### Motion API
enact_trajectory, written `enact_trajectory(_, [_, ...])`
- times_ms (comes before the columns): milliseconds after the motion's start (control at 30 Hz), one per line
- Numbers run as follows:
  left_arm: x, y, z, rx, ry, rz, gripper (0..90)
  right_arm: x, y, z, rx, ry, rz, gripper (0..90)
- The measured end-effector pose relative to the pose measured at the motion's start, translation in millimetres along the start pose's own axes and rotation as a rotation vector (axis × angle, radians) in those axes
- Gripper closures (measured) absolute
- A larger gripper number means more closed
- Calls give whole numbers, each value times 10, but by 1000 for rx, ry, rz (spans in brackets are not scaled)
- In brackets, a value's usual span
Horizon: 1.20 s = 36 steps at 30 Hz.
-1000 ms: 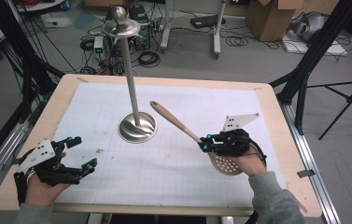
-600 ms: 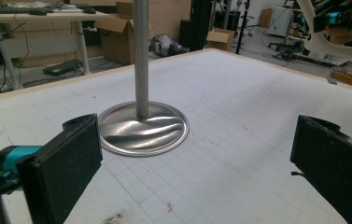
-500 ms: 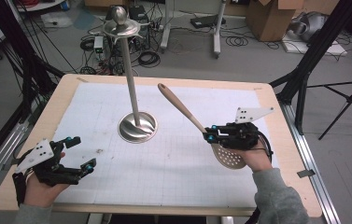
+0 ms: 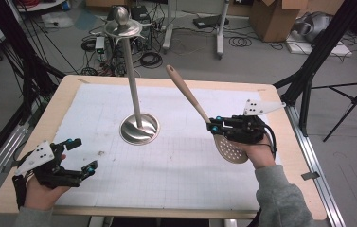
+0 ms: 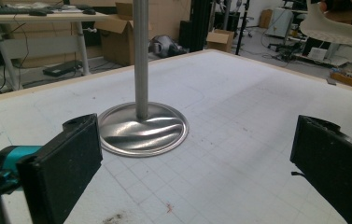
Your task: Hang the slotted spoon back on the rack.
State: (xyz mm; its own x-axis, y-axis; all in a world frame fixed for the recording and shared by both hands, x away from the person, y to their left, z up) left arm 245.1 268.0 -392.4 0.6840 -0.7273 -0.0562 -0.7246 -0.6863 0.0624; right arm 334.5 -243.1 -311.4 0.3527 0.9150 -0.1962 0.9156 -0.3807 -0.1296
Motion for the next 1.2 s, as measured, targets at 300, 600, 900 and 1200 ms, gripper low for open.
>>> enact_trajectory(300, [-26,-1,-3,-2,1,-5,25,73,-43,-150,-26,27,38,783])
enact_trajectory(600, [-51,-10,-3,-3,6,-11,25,140,-87,-284,-54,30,72,783])
enact_trajectory(900, [-75,-14,-9,3,10,-21,25,237,-137,-365,-73,46,85,783])
enact_trajectory(1200, [-103,-20,-10,-1,12,-27,25,270,-151,-453,-74,77,89,783])
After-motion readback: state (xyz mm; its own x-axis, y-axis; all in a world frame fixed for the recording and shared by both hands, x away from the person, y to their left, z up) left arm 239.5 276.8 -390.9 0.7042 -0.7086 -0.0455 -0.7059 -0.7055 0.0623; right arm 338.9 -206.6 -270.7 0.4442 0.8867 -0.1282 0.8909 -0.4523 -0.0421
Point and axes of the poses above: each handheld gripper's, and its own axes: x roughly forward along the jaws, z roughly out of its underside, y roughly to its right, the point moved 1 cm from there along x, roughly forward along the jaws, and after that the axes turned 6 degrees about y, right-handed, at the moved point
